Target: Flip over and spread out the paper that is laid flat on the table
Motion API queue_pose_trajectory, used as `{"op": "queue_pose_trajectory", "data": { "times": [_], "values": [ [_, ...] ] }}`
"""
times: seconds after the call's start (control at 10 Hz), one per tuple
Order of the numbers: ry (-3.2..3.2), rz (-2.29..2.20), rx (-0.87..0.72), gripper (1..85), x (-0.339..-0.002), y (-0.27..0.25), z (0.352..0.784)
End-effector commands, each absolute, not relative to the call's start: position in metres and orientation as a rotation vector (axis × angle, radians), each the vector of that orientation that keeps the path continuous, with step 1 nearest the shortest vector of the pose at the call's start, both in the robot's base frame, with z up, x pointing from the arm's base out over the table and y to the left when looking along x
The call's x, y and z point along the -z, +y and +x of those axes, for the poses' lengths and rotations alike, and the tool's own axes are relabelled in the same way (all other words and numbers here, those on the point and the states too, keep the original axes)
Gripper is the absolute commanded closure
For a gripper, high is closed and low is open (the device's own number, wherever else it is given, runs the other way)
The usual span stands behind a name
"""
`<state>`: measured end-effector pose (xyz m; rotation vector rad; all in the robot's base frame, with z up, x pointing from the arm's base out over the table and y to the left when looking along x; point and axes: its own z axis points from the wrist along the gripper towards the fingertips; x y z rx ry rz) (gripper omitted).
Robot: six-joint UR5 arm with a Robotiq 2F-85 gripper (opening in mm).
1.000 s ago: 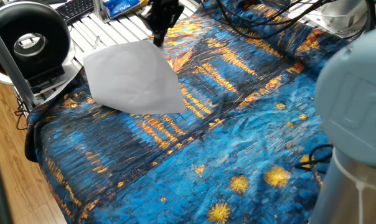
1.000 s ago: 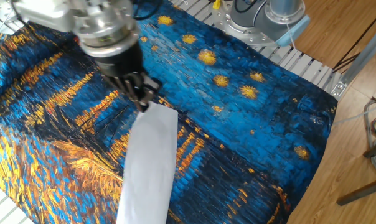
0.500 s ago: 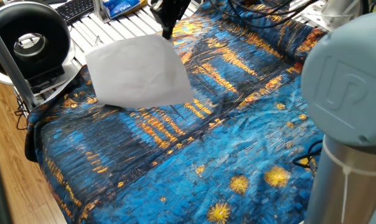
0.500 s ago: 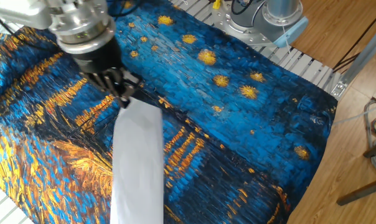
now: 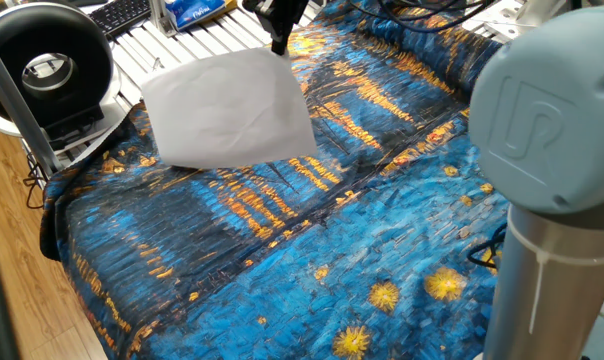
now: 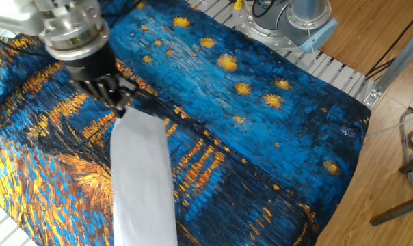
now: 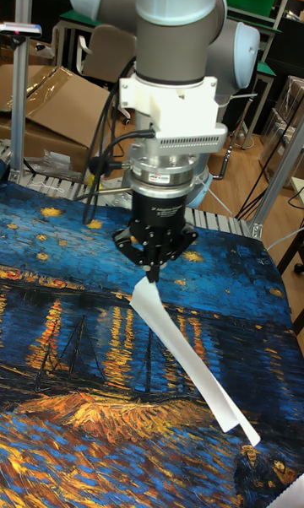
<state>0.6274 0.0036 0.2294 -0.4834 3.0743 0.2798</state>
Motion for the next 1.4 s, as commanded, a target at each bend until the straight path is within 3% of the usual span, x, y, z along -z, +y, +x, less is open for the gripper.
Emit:
{"op": "queue_pose_trajectory", "data": {
  "times": [0.0, 0.2, 0.4, 0.9, 1.3],
  "values": [
    [3.069, -0.539, -0.282, 84.7, -0.229, -0.003, 0.633],
    [3.100, -0.473, -0.427, 84.7, -0.232, 0.017, 0.625],
    [3.090, -0.526, -0.313, 84.7, -0.227, 0.000, 0.632],
    [3.006, -0.617, -0.198, 83.7, -0.226, -0.015, 0.659],
    [2.906, -0.710, -0.190, 71.3, -0.226, -0.015, 0.686]
  ]
}}
